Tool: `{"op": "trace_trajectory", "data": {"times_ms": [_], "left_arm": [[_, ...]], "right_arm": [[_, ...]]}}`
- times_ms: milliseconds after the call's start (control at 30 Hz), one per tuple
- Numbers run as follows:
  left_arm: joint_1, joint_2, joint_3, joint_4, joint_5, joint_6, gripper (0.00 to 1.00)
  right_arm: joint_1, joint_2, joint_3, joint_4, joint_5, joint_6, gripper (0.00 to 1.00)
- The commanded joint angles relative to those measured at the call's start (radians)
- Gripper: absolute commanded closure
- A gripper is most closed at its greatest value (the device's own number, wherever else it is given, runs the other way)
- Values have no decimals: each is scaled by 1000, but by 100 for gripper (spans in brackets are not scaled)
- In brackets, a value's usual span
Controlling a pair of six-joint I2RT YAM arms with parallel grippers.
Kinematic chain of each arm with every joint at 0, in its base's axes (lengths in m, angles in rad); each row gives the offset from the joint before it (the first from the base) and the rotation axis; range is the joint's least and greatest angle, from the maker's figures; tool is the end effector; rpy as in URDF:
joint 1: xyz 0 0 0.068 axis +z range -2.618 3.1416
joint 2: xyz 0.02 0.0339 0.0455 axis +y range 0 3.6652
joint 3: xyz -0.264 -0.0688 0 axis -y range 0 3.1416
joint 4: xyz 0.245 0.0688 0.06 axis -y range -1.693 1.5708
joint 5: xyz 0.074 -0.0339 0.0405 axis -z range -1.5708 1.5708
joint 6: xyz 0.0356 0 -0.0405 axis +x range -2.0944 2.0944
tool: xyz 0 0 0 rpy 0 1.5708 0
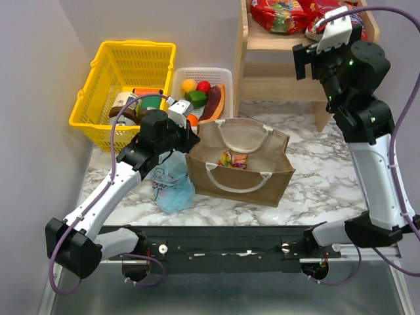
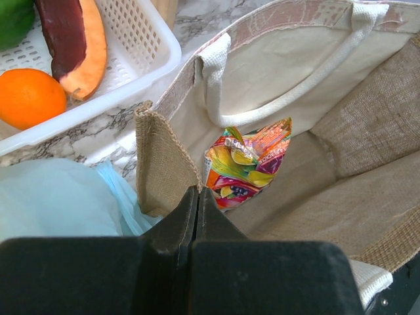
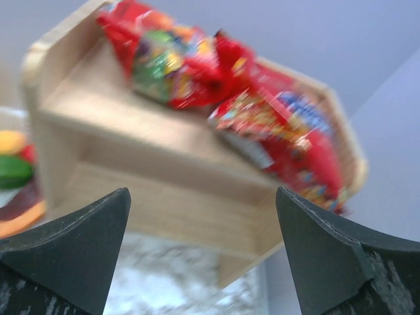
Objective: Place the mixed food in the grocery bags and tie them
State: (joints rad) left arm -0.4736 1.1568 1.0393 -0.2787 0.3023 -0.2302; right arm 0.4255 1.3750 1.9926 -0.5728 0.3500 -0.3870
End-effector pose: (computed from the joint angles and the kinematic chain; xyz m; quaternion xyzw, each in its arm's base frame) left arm 0.2299 -0.1297 0.3444 0.1827 0.8067 -0.3065 0.4710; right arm 0.2245 0.0883 0.5681 -0.1533 0.6749 -0.1066 0.7139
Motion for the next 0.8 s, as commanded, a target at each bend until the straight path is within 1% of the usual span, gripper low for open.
{"op": "trace_trajectory", "data": {"times_ms": [0,167,200,233,400,533,667,767], "left_arm": [[-7,-23,-4,-19,-17,17,100],[-7,-25,-2,-22,-15,17,100],[-7,-25,-2,-22,-15,17,100],[-7,-26,-4,-22,-17,19,100],[-7,-23,-2,-22,-17,19,100],[-7,-22,-1,-27,-20,20,100],[-7,-28,-1,-30,-29,26,100],[-7,-28,-1,-31,-40,29,100]], "right_arm": [[-82,88,78,140,21,-254,0],[-212,159,141,137,-121,-303,0],[-227,165,141,125,-153,-309,0],[-240,168,141,116,-224,-317,0],[-304,234,176,70,-333,-363,0],[-356,275,179,79,-443,-371,0],[-390,317,204,76,-485,-371,0],[-402,347,210,77,-479,-368,0]]}}
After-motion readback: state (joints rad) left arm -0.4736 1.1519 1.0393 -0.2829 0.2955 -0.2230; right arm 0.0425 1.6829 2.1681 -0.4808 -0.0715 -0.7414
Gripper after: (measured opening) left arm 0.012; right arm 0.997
